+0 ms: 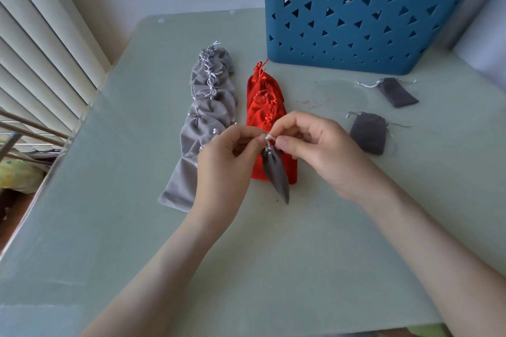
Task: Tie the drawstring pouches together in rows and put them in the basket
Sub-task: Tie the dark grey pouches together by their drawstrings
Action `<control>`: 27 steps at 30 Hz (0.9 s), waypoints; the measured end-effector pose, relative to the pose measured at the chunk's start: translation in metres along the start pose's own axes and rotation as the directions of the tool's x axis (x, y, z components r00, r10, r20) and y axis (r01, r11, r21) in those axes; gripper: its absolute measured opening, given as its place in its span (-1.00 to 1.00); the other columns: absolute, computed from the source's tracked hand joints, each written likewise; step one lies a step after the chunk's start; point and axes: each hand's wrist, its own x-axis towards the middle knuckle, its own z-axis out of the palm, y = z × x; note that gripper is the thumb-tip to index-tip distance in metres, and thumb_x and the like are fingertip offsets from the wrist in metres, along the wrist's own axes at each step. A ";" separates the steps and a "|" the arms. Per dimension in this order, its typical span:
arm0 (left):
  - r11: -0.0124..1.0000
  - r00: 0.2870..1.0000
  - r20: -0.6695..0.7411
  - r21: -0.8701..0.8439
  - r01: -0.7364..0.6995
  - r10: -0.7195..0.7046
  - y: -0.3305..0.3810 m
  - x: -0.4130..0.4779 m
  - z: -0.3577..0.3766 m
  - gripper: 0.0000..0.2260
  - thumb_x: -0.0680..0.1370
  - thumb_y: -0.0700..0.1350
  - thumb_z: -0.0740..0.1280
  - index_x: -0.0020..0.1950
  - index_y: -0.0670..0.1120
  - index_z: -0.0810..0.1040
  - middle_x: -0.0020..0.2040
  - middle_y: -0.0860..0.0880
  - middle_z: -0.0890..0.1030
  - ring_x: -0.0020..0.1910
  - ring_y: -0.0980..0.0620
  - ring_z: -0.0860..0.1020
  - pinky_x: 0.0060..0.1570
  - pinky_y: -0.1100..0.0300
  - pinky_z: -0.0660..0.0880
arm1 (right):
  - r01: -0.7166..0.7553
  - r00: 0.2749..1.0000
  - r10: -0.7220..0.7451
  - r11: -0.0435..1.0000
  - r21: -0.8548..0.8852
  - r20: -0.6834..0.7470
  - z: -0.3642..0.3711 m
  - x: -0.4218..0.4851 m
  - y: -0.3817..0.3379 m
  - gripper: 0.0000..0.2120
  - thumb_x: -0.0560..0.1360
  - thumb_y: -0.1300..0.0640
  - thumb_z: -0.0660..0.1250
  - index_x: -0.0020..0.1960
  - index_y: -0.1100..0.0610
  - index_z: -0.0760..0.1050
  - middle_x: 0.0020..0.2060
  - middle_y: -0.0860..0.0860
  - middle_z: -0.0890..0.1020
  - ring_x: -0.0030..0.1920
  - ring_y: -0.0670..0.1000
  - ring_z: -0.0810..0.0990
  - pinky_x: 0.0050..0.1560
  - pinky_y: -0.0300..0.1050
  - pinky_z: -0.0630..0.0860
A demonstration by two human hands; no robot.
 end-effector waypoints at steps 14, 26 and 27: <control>0.999 0.993 0.110 -0.031 -0.027 0.030 0.004 -0.005 0.001 -0.94 0.54 -0.15 0.37 -0.06 -0.07 0.64 -0.23 0.05 0.67 -0.21 0.13 0.63 -0.14 0.28 0.52 | 0.016 0.986 -0.032 0.995 -0.096 -0.166 0.005 0.004 0.010 -0.80 0.47 0.27 0.39 -0.14 -0.04 0.57 -0.28 -0.12 0.64 -0.17 -0.15 0.60 -0.03 -0.24 0.51; 0.995 0.996 0.020 0.049 -0.089 0.088 0.000 -0.005 0.003 -0.89 0.53 -0.17 0.38 -0.21 -0.08 0.57 -0.31 0.05 0.64 -0.25 0.05 0.63 -0.14 0.07 0.57 | -0.056 0.992 0.047 0.996 -0.076 -0.121 0.001 0.004 0.011 -0.89 0.48 0.23 0.39 -0.19 0.07 0.59 -0.29 0.00 0.63 -0.22 -0.10 0.56 -0.07 -0.09 0.45; 0.996 0.997 0.022 0.036 -0.080 0.079 -0.001 -0.005 0.003 -0.89 0.53 -0.17 0.38 -0.21 -0.07 0.58 -0.30 0.04 0.64 -0.24 0.04 0.63 -0.13 0.05 0.57 | -0.037 0.993 0.025 0.994 -0.102 -0.113 0.001 0.004 0.011 -0.92 0.48 0.23 0.39 -0.17 0.08 0.58 -0.29 -0.01 0.62 -0.21 -0.10 0.54 -0.07 -0.09 0.45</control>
